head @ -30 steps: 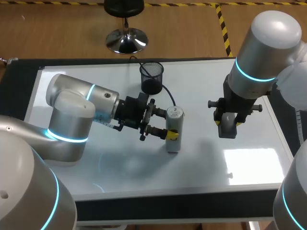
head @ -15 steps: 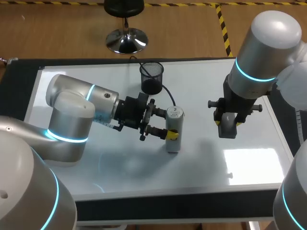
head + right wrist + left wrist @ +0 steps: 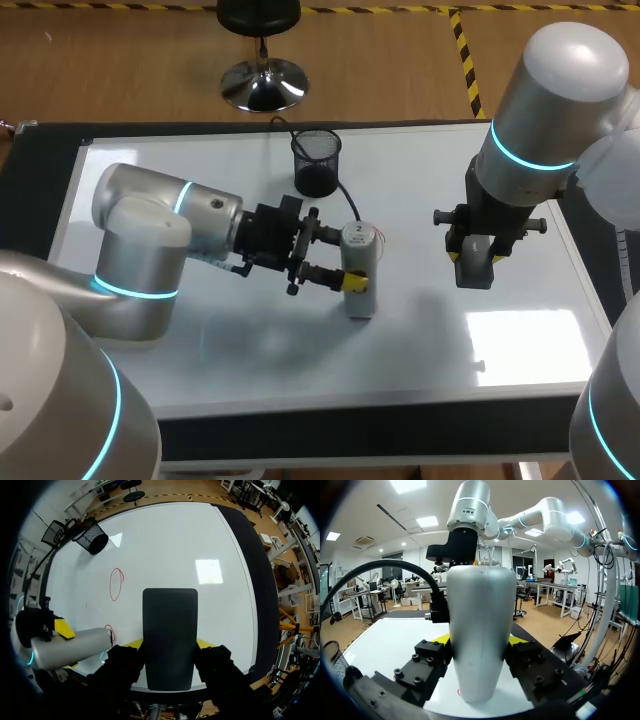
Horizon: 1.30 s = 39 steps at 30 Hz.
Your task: Pick up the inspection probe, press it on each red-marked spot on the whiteboard one by one, put down the probe, pick up the eraser, and wipe off all the red marks.
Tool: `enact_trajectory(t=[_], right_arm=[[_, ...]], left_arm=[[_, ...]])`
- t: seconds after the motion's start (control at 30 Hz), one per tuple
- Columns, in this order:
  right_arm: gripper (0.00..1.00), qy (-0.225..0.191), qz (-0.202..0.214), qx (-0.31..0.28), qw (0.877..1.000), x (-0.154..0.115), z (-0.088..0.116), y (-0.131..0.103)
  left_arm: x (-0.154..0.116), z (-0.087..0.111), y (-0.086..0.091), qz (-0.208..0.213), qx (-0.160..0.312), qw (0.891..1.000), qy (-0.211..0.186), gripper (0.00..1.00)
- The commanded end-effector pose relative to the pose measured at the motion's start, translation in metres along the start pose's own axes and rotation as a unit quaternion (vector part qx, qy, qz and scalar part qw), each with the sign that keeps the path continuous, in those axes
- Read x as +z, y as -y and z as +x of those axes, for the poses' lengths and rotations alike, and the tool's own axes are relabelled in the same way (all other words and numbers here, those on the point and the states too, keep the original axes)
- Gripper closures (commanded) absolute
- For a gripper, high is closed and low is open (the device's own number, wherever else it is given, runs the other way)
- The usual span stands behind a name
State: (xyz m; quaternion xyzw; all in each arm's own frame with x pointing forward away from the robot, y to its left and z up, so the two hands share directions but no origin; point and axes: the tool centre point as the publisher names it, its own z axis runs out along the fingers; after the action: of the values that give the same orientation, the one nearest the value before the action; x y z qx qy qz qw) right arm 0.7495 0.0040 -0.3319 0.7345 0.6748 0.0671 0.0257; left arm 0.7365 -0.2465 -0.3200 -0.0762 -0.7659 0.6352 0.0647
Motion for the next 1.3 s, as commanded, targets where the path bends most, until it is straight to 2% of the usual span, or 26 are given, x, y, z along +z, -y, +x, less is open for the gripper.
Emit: enact_trajectory(t=[0.03, 0.6, 0.9, 1.3], right_arm=[[1.0, -0.001, 0.0, 0.0, 1.0, 0.0, -0.001, 0.0], [1.0, -0.001, 0.0, 0.0, 1.0, 0.0, -0.001, 0.0], [1.0, -0.001, 0.0, 0.0, 1.0, 0.0, -0.001, 0.0], [1.0, -0.001, 0.0, 0.0, 1.0, 0.0, -0.001, 0.0]], left_arm=[[-0.005, 0.004, 0.001, 0.003, 0.002, 1.0, 0.002, 1.0], [-0.017, 0.002, 0.028, 0.0, 0.011, 1.0, 0.001, 1.0], [-0.024, 0.006, 0.028, 0.002, 0.009, 1.0, 0.007, 1.0], [-0.05, 0.013, 0.029, 0.012, 0.01, 1.0, 0.012, 1.0]])
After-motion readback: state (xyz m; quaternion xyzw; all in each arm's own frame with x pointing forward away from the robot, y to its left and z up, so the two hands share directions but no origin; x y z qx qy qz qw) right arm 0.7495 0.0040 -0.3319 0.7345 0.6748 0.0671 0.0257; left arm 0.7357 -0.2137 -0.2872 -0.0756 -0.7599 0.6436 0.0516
